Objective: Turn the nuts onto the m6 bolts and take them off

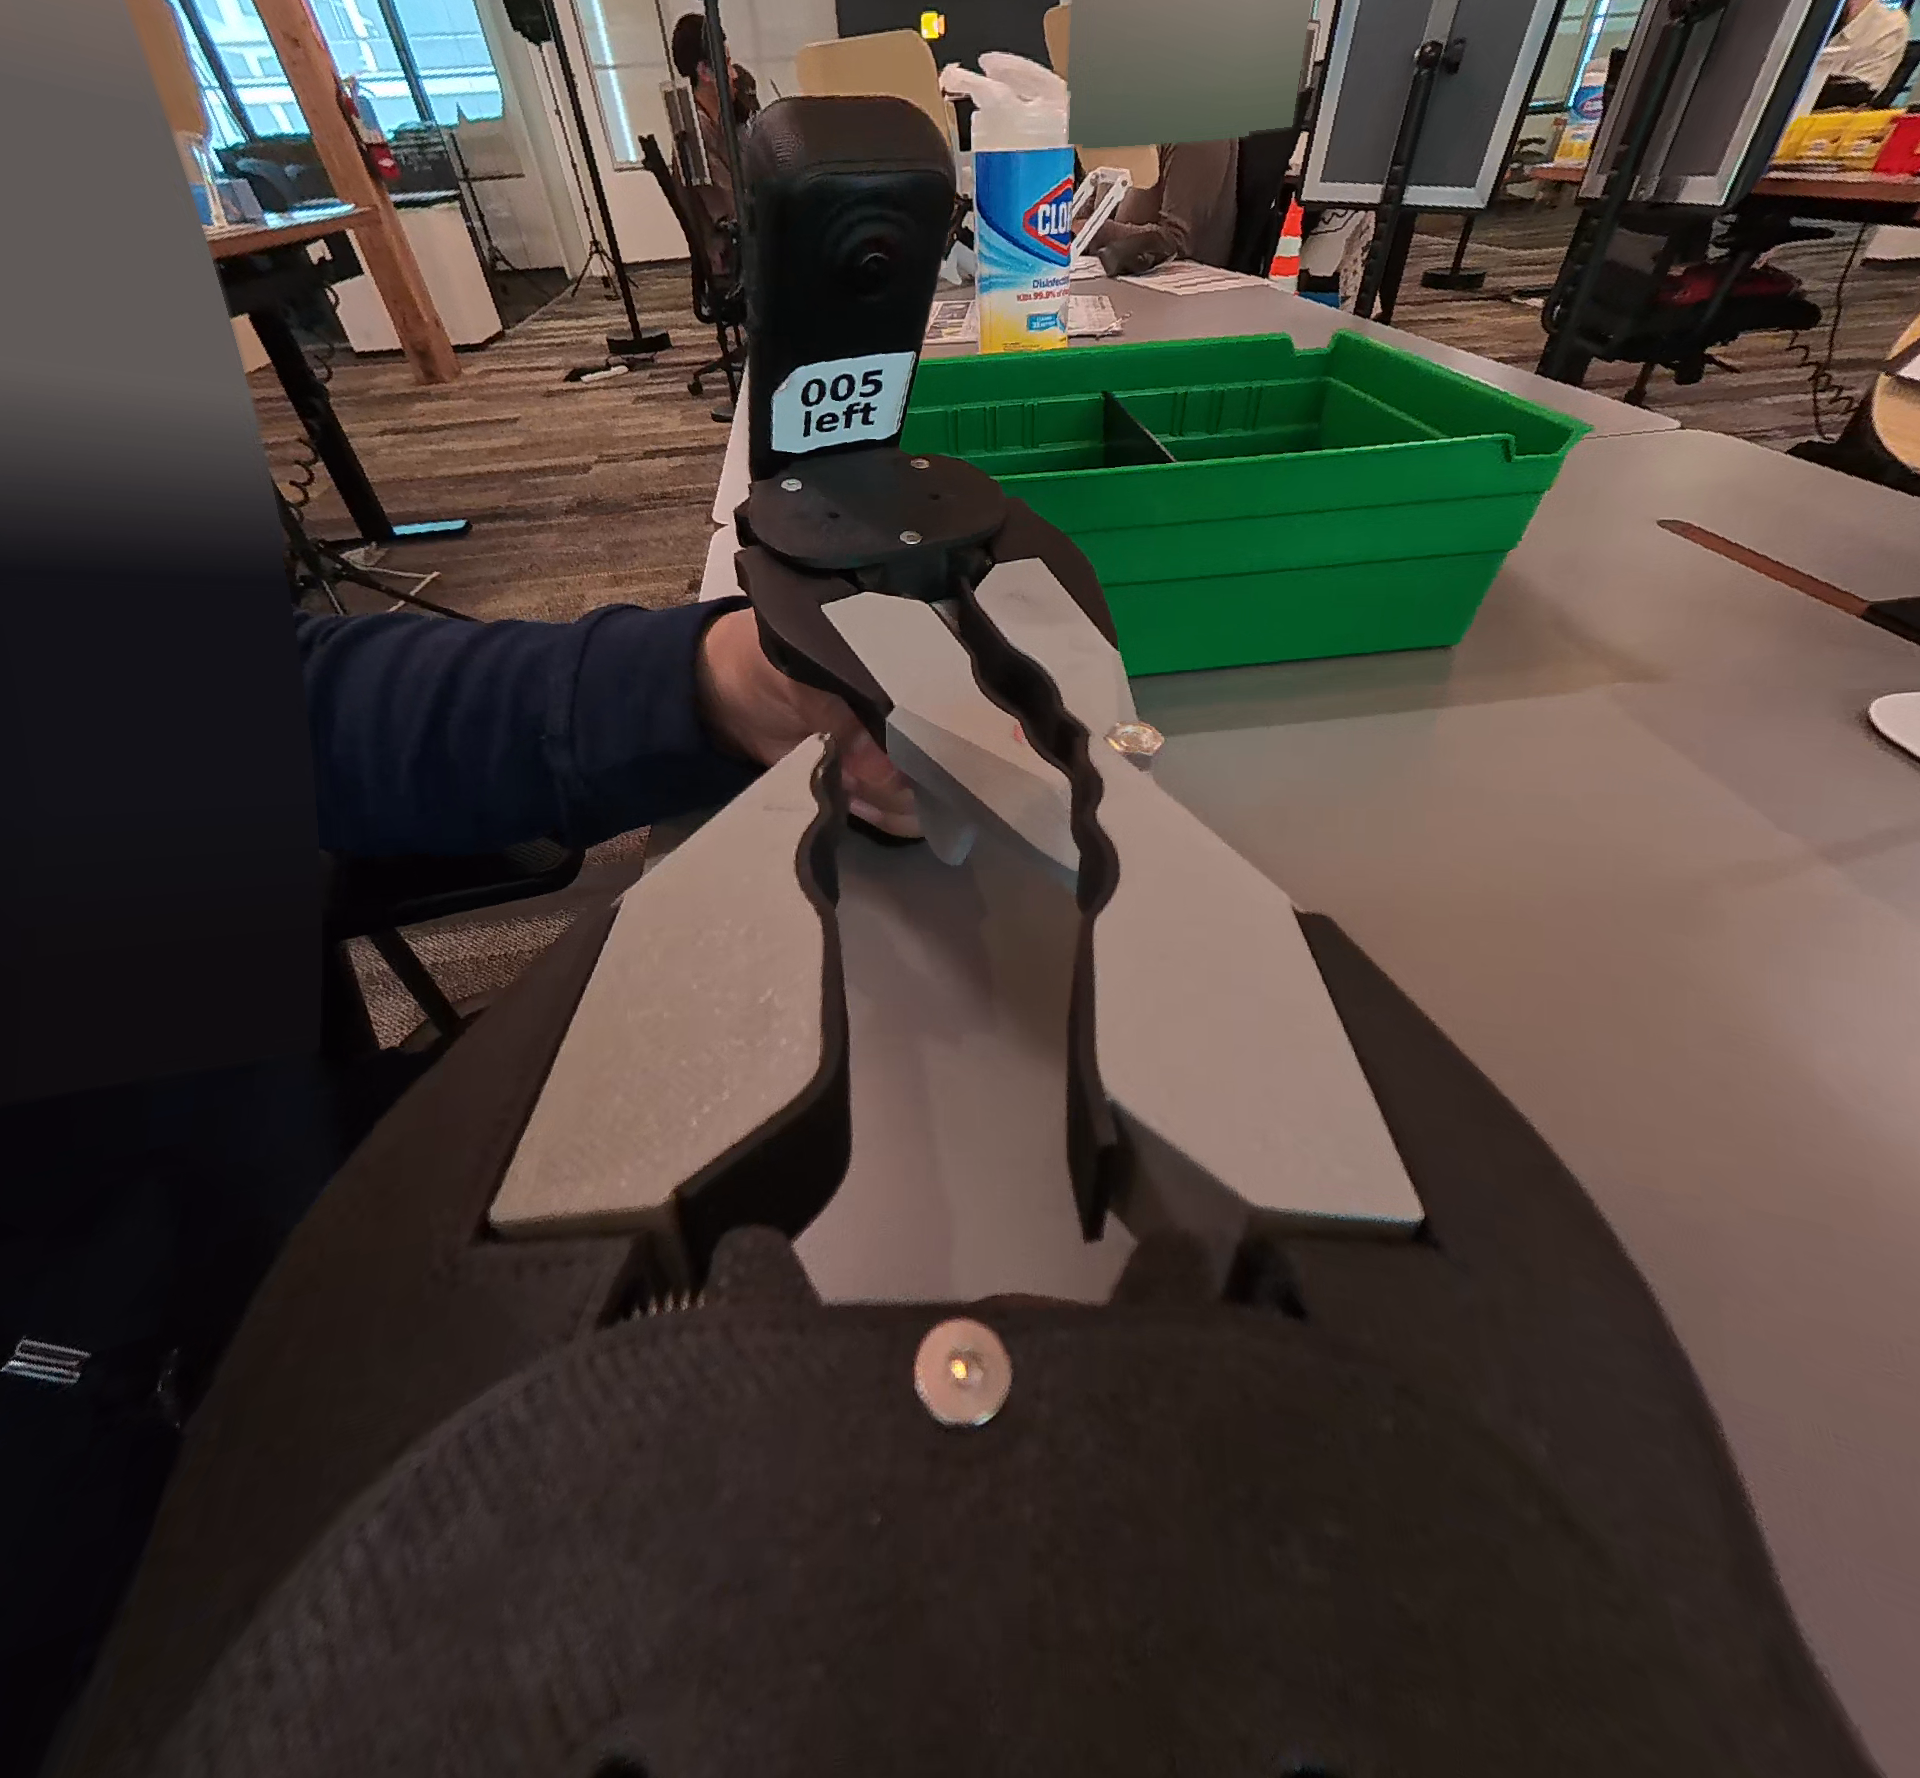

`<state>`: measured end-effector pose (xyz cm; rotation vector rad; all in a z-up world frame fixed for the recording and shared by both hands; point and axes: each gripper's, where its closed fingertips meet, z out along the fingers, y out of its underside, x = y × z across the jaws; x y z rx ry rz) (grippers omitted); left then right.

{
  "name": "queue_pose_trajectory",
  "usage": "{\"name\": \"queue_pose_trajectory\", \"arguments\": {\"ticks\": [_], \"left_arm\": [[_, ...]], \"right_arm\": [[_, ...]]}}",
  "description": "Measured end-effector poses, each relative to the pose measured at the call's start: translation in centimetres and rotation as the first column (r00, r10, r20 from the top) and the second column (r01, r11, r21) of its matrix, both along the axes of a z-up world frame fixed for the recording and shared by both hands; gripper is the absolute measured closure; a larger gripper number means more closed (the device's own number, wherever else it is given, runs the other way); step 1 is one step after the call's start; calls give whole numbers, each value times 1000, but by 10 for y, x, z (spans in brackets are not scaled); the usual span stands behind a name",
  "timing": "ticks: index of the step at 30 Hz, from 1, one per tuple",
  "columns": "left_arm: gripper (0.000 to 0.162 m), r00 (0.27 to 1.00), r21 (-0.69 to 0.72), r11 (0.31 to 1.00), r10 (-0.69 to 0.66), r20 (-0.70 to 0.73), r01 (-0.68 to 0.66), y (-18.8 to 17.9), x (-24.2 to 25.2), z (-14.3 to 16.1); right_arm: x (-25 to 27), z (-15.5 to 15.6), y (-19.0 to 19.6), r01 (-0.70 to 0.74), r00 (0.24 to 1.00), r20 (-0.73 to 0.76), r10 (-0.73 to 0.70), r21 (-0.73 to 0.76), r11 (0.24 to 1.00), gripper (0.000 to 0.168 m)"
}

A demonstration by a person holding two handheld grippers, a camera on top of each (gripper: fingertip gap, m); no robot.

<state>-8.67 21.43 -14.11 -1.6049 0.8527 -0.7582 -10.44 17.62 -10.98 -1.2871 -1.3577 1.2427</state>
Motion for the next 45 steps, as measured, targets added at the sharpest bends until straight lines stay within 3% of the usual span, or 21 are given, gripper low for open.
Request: {"name": "queue_pose_trajectory", "arguments": {"ticks": [6,11,17,23,27,33,37,39,40,45], "left_arm": [[160,1000,7,1000,-2,-10,2,-1,0,0],[160,1000,9,1000,-5,-5,6,-1,0,1],[160,1000,7,1000,1,-17,-1,-1,0,-1],[160,1000,-5,1000,19,-9,-20,2,-3,-2],[160,1000,-5,1000,-8,-14,8,-1,1,-2],[160,999,13,999,-45,-26,46,-7,6,-2],[159,1000,-4,1000,20,-18,-20,3,-2,-3],[160,998,-35,997,64,5,-64,10,-10,-3],[160,998,-44,997,59,23,-58,9,-11,-1],[160,1000,-10,1000,-7,-21,7,-1,1,-4]], "right_arm": [[6,12,5,47,997,-57,-44,51,998,132],[6,5,19,76,997,-29,-77,-45,996,125],[1,-2,11,62,998,10,-62,23,998,121],[3,2,6,23,1000,-12,-23,-6,1000,130],[4,4,15,76,997,-24,-76,4,997,125],[-2,-2,7,25,1000,4,-25,-32,999,112],[-1,-3,8,35,999,17,-34,-14,999,111],[2,1,-3,-35,999,-8,35,-24,999,137],[3,4,-3,-36,999,-23,36,-21,999,136],[0,0,11,37,999,-9,-37,-49,998,112]]}}
